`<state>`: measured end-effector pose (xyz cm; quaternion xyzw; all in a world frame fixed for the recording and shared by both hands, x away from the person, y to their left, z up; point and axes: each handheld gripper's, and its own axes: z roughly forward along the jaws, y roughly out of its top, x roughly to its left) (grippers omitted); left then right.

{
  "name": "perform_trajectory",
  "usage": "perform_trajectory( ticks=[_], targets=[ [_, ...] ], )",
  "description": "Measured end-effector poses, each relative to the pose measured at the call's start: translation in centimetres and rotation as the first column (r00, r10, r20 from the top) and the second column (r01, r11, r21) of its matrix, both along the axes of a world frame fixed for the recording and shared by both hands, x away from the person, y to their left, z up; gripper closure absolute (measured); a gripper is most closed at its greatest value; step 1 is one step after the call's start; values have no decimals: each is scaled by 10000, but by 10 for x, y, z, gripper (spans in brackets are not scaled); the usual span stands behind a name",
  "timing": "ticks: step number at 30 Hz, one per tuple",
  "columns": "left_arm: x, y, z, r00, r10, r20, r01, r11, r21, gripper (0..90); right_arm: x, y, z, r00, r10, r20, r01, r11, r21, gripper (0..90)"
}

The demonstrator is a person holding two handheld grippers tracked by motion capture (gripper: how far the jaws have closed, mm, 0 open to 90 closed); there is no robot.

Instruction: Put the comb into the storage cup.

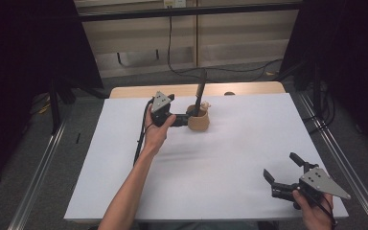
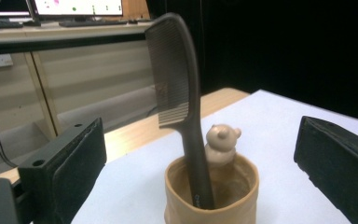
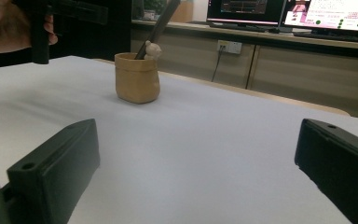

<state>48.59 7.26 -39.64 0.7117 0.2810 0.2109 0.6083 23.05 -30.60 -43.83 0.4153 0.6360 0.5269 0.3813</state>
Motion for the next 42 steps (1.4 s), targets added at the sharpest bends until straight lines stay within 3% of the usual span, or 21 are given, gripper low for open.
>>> perform_trajectory(
  ticks=[2,4,9,13,17,22,24,30,35,40,42],
  targets=[
    [-3,2,0,10000,-97,-14,97,9999,-117,24,1,0,0,10000,-31,8,30,10000,20,0],
    [-7,6,-1,9998,34,187,-33,10000,-44,26,1,0,-1,10000,-55,8,55,10000,25,0],
    [-15,14,0,9994,279,188,-271,9988,-398,20,0,0,0,10000,-58,20,58,10000,-44,0],
    [-19,20,5,9992,371,173,-368,9991,-196,13,0,0,0,9999,-94,38,94,10000,23,0],
    [-27,28,10,9988,417,263,-407,9985,-377,9,0,0,0,10000,-51,43,51,10000,-11,0],
    [-37,38,14,9975,484,510,-465,9982,-380,13,-1,0,1,9999,-74,74,74,10000,-19,0],
    [-41,42,15,9950,670,737,-661,9977,-156,17,-1,1,1,9999,-52,89,52,10000,-26,0],
    [-52,56,19,9959,624,656,-595,9972,-446,19,-3,2,2,9998,-114,138,115,9999,-94,0],
    [-60,65,17,9969,462,634,-447,9987,-258,28,-3,2,2,9998,-111,161,112,9999,-114,0],
    [-65,76,13,9943,895,586,-888,9959,-141,35,-3,1,2,9997,-163,154,164,9998,-81,0],
    [-67,81,12,9948,850,559,-834,9961,-296,33,-3,1,2,9997,-164,156,165,9998,-63,0]
  ],
)
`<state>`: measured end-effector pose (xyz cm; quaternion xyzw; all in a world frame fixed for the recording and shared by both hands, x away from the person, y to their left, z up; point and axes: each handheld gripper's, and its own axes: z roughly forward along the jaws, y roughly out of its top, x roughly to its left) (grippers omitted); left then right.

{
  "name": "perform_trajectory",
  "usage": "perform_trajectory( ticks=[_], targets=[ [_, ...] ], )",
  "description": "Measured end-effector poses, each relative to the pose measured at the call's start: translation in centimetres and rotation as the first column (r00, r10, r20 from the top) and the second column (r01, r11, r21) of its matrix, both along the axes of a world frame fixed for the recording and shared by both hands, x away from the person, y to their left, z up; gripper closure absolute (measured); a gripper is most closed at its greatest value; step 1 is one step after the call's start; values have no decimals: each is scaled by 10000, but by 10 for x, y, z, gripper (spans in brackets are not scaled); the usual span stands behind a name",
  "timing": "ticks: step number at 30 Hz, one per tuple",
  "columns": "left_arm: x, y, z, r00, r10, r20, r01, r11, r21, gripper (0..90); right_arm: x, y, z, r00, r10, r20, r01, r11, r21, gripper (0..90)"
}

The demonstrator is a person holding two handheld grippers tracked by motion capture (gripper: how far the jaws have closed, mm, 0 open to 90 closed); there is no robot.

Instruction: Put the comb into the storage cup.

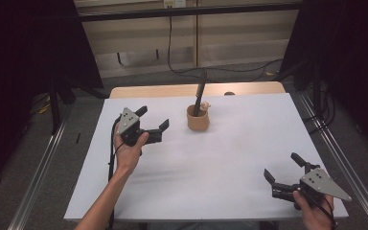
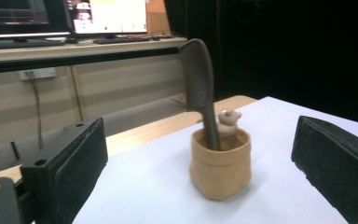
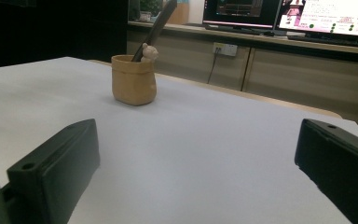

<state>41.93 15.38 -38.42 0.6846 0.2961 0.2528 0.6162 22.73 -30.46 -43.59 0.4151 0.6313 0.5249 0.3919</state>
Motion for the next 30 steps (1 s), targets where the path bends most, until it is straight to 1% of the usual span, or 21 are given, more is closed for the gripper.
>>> perform_trajectory(
  ticks=[1,3,6,8,9,10,13,14,17,18,19,20,21,23,24,25,26,29,30],
  targets=[
    [-1,2,0,9999,95,-71,-95,10000,-19,30,0,0,0,10000,3,4,-3,10000,-13,0],
    [-5,7,0,9994,355,-6,-355,9994,13,30,0,0,0,10000,15,21,-14,10000,-33,0],
    [-12,12,-2,9980,634,2,-634,9978,183,31,-1,0,0,10000,19,12,-19,10000,-37,0],
    [-18,16,-3,9982,593,34,-594,9979,267,36,0,0,0,10000,-33,-9,33,10000,-18,0],
    [-22,17,-3,9977,665,96,-667,9975,237,36,0,0,0,10000,-34,-13,34,10000,-21,0],
    [-25,18,-4,9978,656,133,-660,9973,329,37,0,0,0,10000,-46,-21,46,10000,-7,0],
    [-32,22,-4,9979,646,87,-649,9971,390,36,0,0,0,10000,-45,-23,45,10000,-21,0],
    [-35,24,-4,9975,701,133,-705,9969,358,37,0,0,0,10000,-27,-34,27,10000,-48,0],
    [-41,27,-4,9971,763,61,-764,9967,277,36,0,0,0,10000,-52,-35,52,10000,-46,0],
    [-42,28,-4,9966,823,31,-824,9956,447,36,0,0,0,10000,-57,-21,57,10000,-36,0],
    [-45,29,-4,9957,931,19,-931,9947,440,36,0,0,0,10000,-62,-20,62,10000,-29,0],
    [-47,30,-5,9949,1007,94,-1010,9938,455,36,0,0,0,10000,-69,-13,69,10000,-29,0],
    [-50,31,-5,9940,1091,73,-1093,9934,336,36,0,0,0,10000,-62,-13,62,10000,-25,0],
    [-54,34,-6,9926,1215,64,-1216,9921,319,35,0,0,0,10000,-47,-22,47,10000,-36,0],
    [-56,35,-7,9913,1313,24,-1313,9907,366,35,0,0,0,10000,-63,-18,63,10000,-38,0],
    [-57,36,-8,9907,1363,-63,-1360,9902,321,35,0,0,0,10000,-65,-42,65,10000,-52,0],
    [-58,37,-8,9906,1353,-173,-1351,9907,169,35,0,0,0,10000,-58,-34,58,10000,-57,0],
    [-63,41,-10,9908,1346,-166,-1341,9905,295,35,0,0,0,10000,-53,-33,53,10000,-57,0],
    [-65,42,-11,9920,1231,-270,-1220,9918,390,36,0,0,0,10000,-59,-37,59,10000,-50,0]
  ],
)
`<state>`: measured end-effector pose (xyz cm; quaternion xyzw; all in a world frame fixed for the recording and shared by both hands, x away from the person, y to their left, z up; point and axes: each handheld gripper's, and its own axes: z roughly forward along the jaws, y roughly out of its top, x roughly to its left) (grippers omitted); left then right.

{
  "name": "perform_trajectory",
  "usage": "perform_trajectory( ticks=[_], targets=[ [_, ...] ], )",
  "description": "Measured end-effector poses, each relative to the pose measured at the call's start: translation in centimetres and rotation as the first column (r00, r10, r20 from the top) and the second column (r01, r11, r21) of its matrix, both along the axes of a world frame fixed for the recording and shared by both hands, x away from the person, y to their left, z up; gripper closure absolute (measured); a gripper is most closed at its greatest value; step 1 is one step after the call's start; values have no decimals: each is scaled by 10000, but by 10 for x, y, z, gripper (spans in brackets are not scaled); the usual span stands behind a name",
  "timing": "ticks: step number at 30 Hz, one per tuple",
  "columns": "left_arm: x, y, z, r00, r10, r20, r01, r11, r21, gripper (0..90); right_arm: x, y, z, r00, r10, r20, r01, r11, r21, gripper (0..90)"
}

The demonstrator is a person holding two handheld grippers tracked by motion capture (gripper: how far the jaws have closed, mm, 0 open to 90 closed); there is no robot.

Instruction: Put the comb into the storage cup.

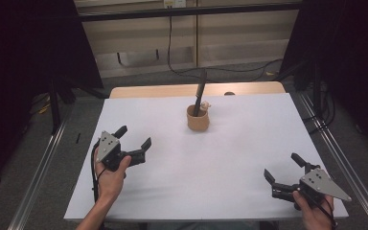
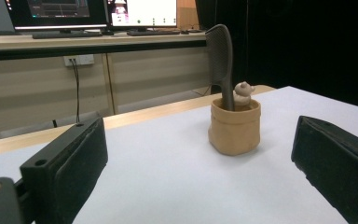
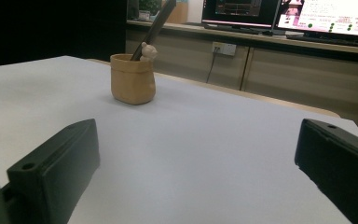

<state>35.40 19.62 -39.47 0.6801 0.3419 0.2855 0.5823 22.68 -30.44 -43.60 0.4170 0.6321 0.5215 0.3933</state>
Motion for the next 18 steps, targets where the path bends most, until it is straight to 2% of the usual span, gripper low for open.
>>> perform_trajectory(
  ticks=[2,3,6,11,15,16,18],
  targets=[
    [-5,3,-3,9999,115,59,-115,9999,26,42,0,0,0,10000,-1,14,1,10000,25,0],
    [-7,5,-5,9998,192,1,-192,9998,65,42,0,0,0,10000,3,-1,-3,10000,-7,0],
    [-12,11,-9,9992,276,-276,-281,9995,-157,42,1,-1,0,10000,-30,12,30,10000,-21,0],
    [-21,18,-12,9989,459,-111,-458,9989,126,41,1,0,0,10000,-17,8,17,10000,-2,0],
    [-27,21,-15,9985,430,-350,-435,9989,-152,39,1,0,0,10000,-25,13,25,10000,-25,0],
    [-29,21,-15,9987,439,-264,-437,9990,76,38,1,0,0,10000,-31,15,31,10000,-28,0],
    [-32,21,-16,9990,430,-133,-429,9990,129,36,1,0,0,10000,-38,14,38,10000,-24,0]
  ],
)
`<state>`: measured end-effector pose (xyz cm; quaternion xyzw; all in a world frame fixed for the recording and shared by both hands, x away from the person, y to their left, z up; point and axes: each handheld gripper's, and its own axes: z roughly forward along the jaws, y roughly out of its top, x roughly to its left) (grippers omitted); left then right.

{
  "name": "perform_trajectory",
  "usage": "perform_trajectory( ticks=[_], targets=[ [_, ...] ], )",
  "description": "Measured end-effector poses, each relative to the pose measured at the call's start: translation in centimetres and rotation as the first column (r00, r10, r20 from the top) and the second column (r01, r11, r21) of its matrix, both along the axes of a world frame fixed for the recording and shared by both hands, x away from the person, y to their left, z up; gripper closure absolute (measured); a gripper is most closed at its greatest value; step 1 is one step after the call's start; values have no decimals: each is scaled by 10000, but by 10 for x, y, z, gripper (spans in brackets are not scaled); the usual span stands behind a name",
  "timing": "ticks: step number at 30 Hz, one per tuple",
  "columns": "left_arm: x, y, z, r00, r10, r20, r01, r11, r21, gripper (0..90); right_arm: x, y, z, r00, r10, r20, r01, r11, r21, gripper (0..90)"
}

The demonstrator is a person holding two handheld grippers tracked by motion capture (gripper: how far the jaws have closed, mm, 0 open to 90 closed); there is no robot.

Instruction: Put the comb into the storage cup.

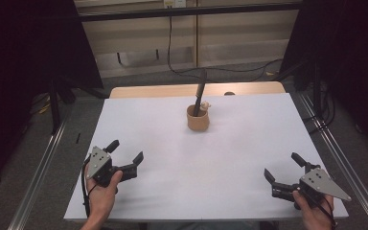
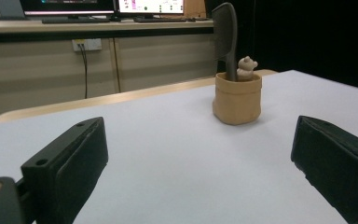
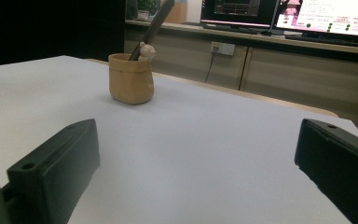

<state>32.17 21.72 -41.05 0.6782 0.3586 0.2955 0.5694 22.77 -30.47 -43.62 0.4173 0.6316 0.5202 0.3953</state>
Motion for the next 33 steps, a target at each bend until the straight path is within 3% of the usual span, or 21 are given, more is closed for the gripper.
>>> perform_trajectory(
  ticks=[3,6,14,16,20,24,25,29,31,33],
  targets=[
    [-1,2,-2,9990,-402,-206,400,9992,-74,34,0,0,0,10000,-7,1,7,10000,-5,0],
    [-7,2,-4,9997,-232,5,232,9992,321,35,-1,0,0,10000,-9,1,9,10000,23,0],
    [-25,4,-8,9995,184,247,-192,9992,357,35,-1,0,0,10000,-1,-11,1,10000,7,0],
    [-27,7,-9,9991,405,77,-407,9987,293,37,-1,0,0,10000,-4,-11,4,10000,33,0],
    [-33,10,-11,9996,271,-55,-270,9994,218,37,-1,-1,0,10000,-37,-39,37,10000,52,0],
    [-40,14,-13,9981,551,267,-562,9976,416,37,-1,0,0,10000,-93,9,93,9999,41,0],
    [-41,16,-13,9977,625,253,-637,9966,516,36,-1,0,0,10000,-91,5,91,10000,40,0],
    [-44,19,-17,9987,499,-91,-496,9984,254,36,-1,-1,0,9999,-157,-25,158,9999,50,0],
    [-44,18,-18,9983,577,-127,-571,9975,420,36,0,-1,0,9998,-198,-24,198,9998,35,0],
    [-42,16,-19,9994,288,-182,-283,9992,271,36,0,-1,-1,9997,-240,-8,240,9997,13,0]
  ],
)
